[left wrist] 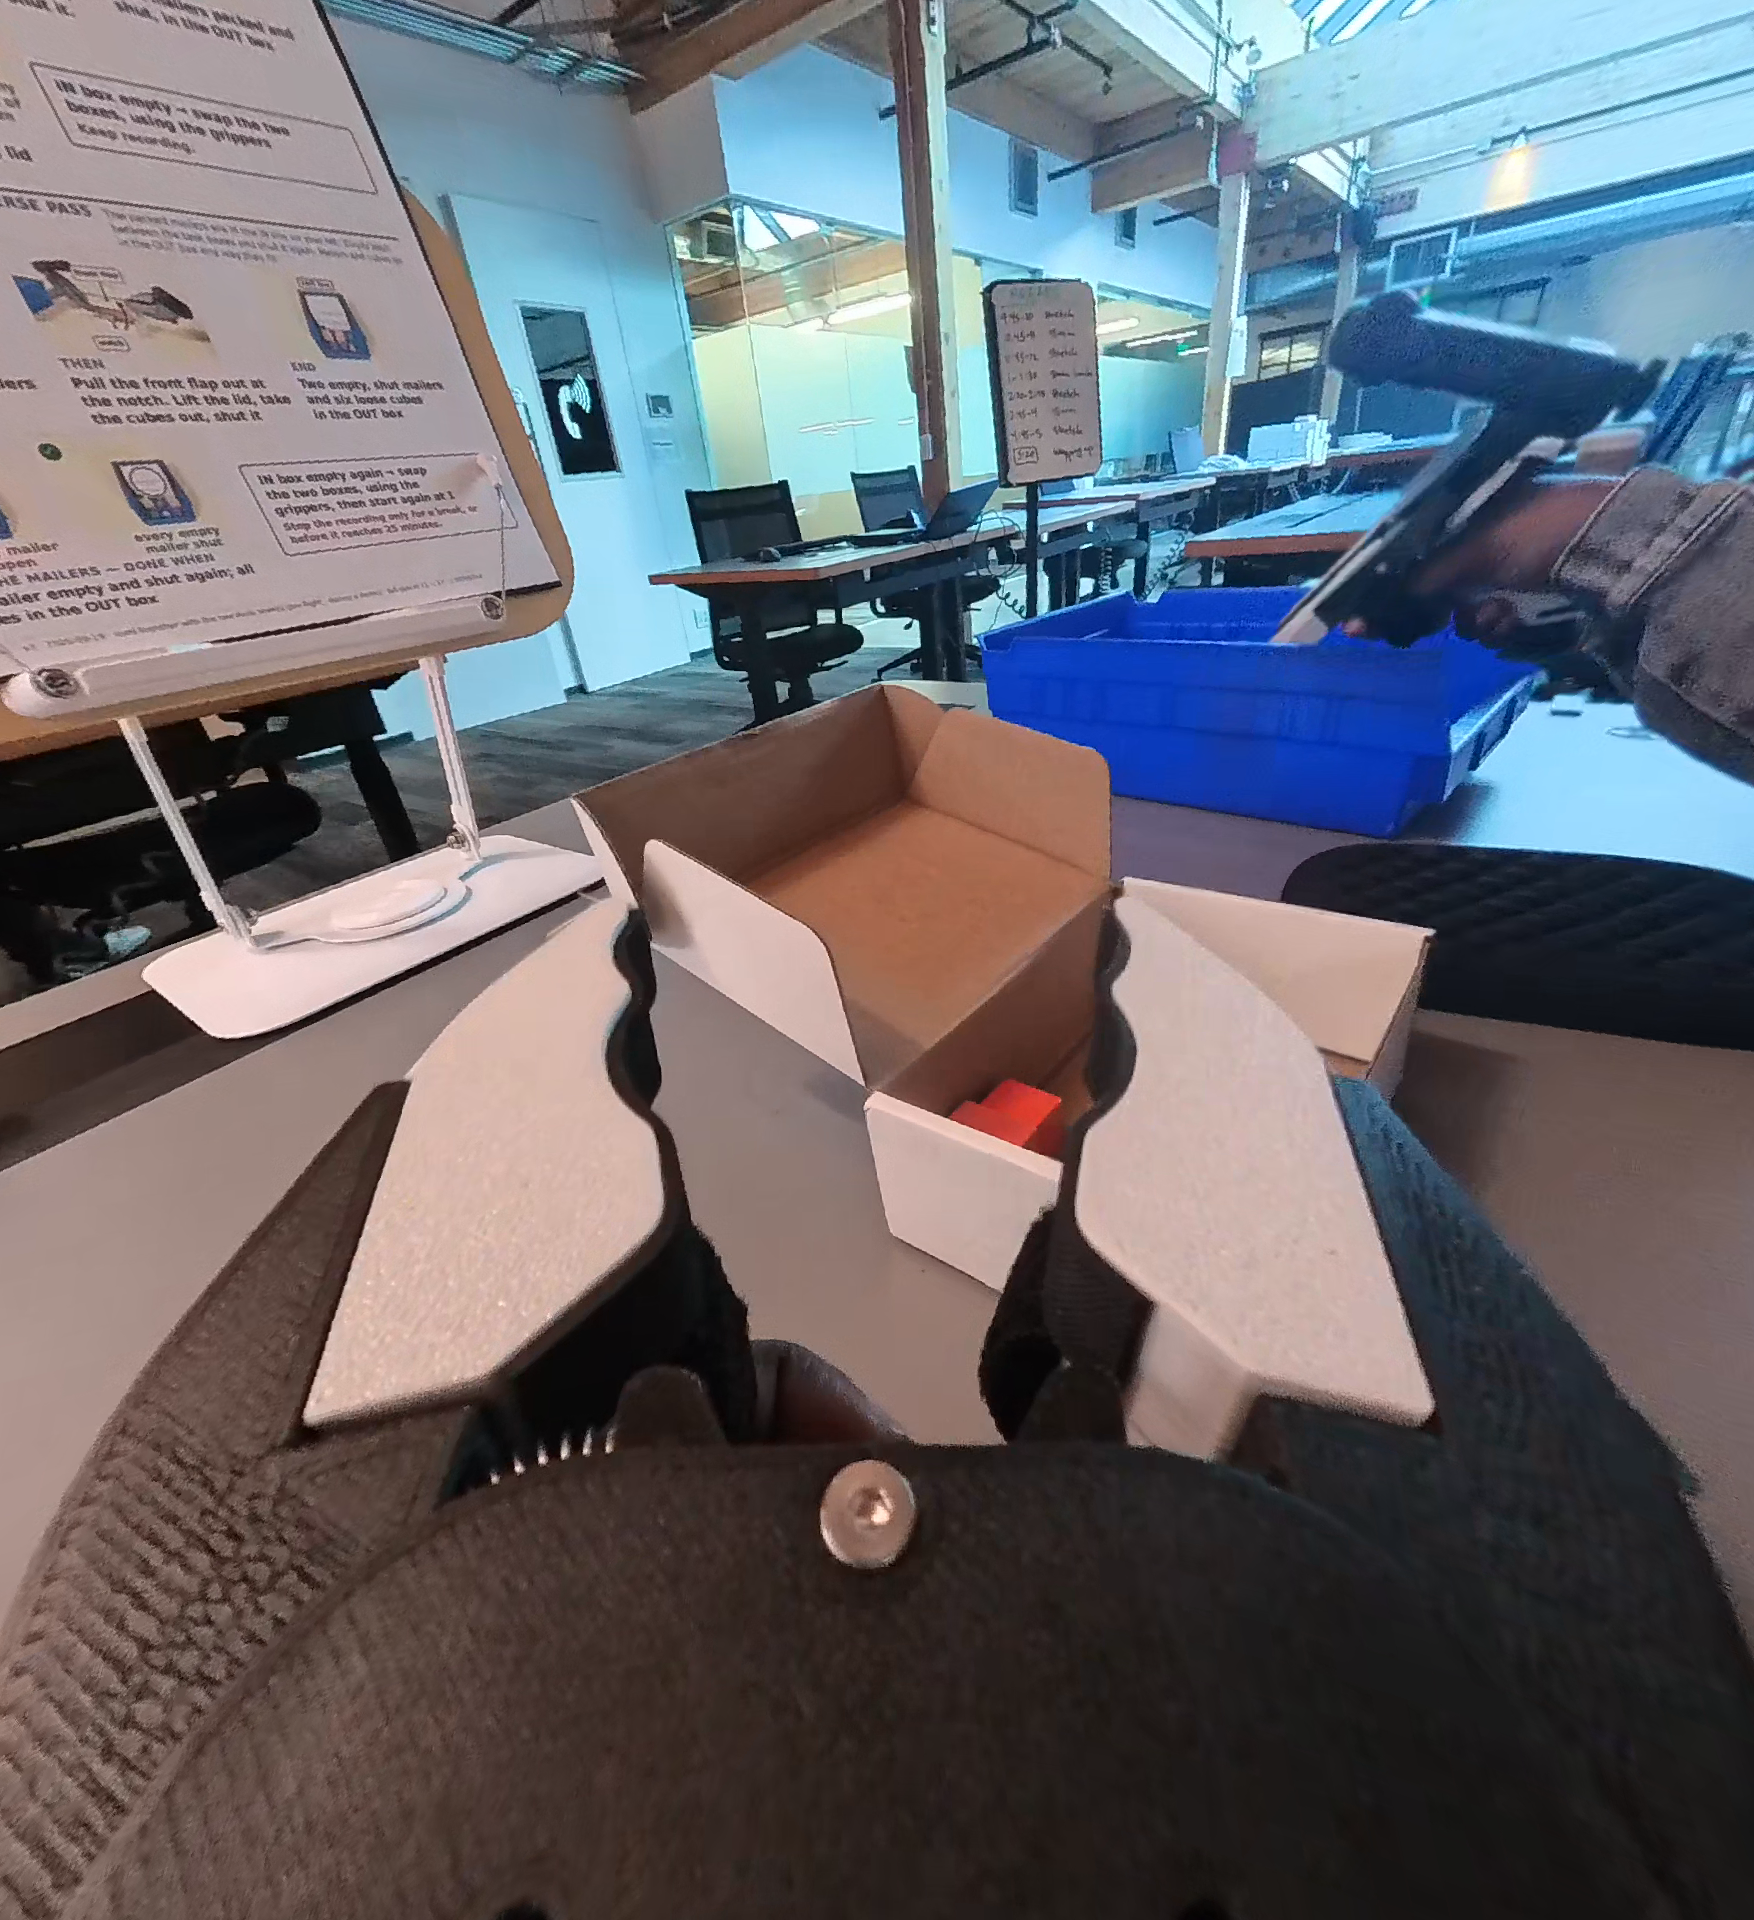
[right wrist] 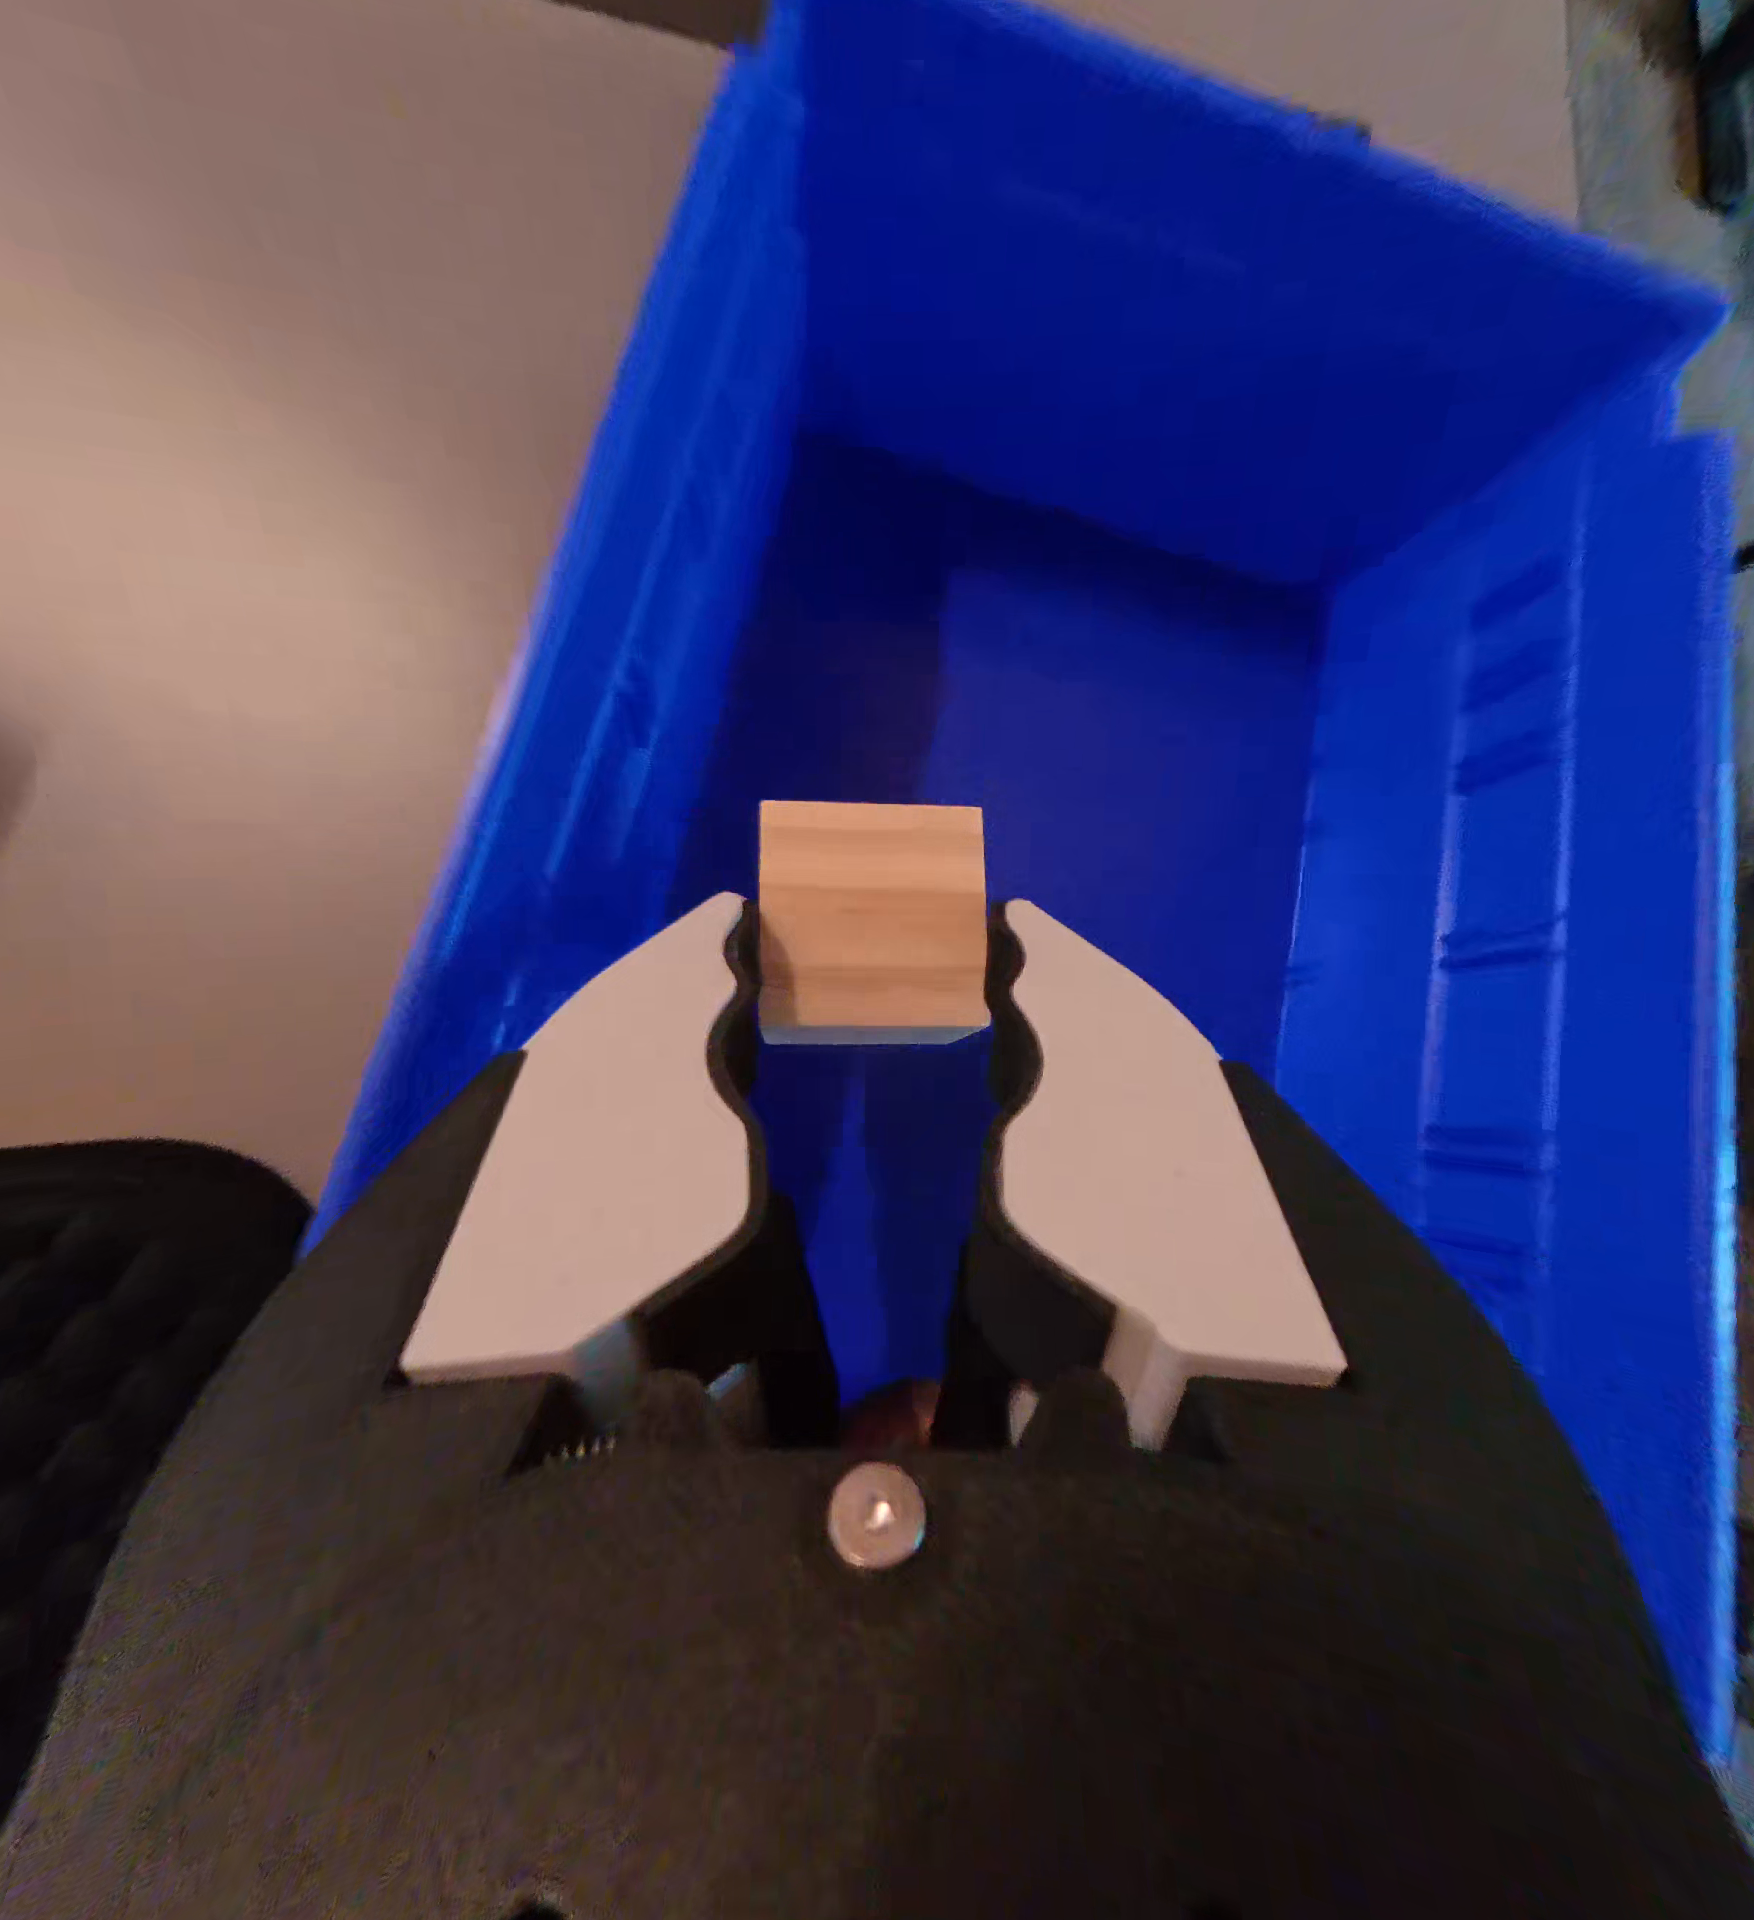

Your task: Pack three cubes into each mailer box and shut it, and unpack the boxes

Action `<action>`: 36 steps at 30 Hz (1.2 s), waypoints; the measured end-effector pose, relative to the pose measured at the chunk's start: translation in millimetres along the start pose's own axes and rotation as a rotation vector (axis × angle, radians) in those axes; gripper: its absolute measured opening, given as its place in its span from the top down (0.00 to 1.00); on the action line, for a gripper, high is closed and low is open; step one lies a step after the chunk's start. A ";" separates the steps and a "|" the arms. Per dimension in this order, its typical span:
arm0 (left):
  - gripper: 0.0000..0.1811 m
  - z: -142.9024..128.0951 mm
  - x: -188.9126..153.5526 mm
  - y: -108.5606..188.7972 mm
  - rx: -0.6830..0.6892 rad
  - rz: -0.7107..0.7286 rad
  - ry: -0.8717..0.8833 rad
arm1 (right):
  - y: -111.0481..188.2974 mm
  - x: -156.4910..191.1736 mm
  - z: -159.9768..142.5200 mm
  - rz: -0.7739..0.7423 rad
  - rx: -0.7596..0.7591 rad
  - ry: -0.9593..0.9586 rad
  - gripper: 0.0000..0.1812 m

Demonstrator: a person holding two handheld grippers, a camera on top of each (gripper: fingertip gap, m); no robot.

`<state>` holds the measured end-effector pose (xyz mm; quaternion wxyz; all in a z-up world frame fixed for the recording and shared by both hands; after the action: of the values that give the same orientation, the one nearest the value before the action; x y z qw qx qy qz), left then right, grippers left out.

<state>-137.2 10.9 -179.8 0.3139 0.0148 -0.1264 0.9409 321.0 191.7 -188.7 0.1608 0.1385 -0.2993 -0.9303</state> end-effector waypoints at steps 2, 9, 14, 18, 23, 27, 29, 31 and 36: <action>0.55 -1.0 -0.4 -0.4 0.006 0.000 -0.010 | -8.4 -1.3 -8.9 -0.025 0.019 -0.039 0.77; 0.56 0.2 -1.4 -0.1 0.007 0.006 -0.039 | -23.9 -2.3 -23.2 -0.081 0.042 -0.093 0.77; 0.56 0.5 -1.9 -0.1 0.008 0.007 -0.049 | -26.1 4.3 -29.0 -0.077 0.066 -0.109 0.77; 0.56 0.3 -2.8 -0.2 0.011 0.006 -0.061 | -26.7 3.9 -28.1 -0.103 0.052 -0.090 0.74; 0.56 3.8 3.0 2.0 -0.027 0.050 -0.039 | 10.6 0.0 11.4 -0.144 -0.287 -0.153 0.58; 0.56 7.0 5.9 3.7 -0.054 0.071 -0.025 | 62.1 35.1 61.4 -0.052 -0.721 -0.068 0.54; 0.56 8.1 5.8 4.0 -0.062 0.075 -0.025 | 74.3 66.7 76.6 0.000 -0.798 0.097 0.52; 0.56 8.1 5.7 4.1 -0.065 0.078 -0.029 | 79.1 105.1 87.7 0.121 -0.809 0.196 0.50; 0.56 7.7 4.6 3.6 -0.059 0.075 -0.039 | 81.3 209.5 94.5 0.636 -0.771 0.383 0.45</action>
<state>-143.4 8.9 -172.7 0.2763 0.0190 -0.1608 0.9473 114.6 97.6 -99.7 0.5255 0.1390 0.0718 -0.8363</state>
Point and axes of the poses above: each gripper's, where its closed fingertips meet, y back along the fingers, z out of its top, x = y × z across the jaws, the point moved 6 cm from there along y, back along the fingers, and after that the axes turned 10 degrees about -x, right-handed, at the moved point
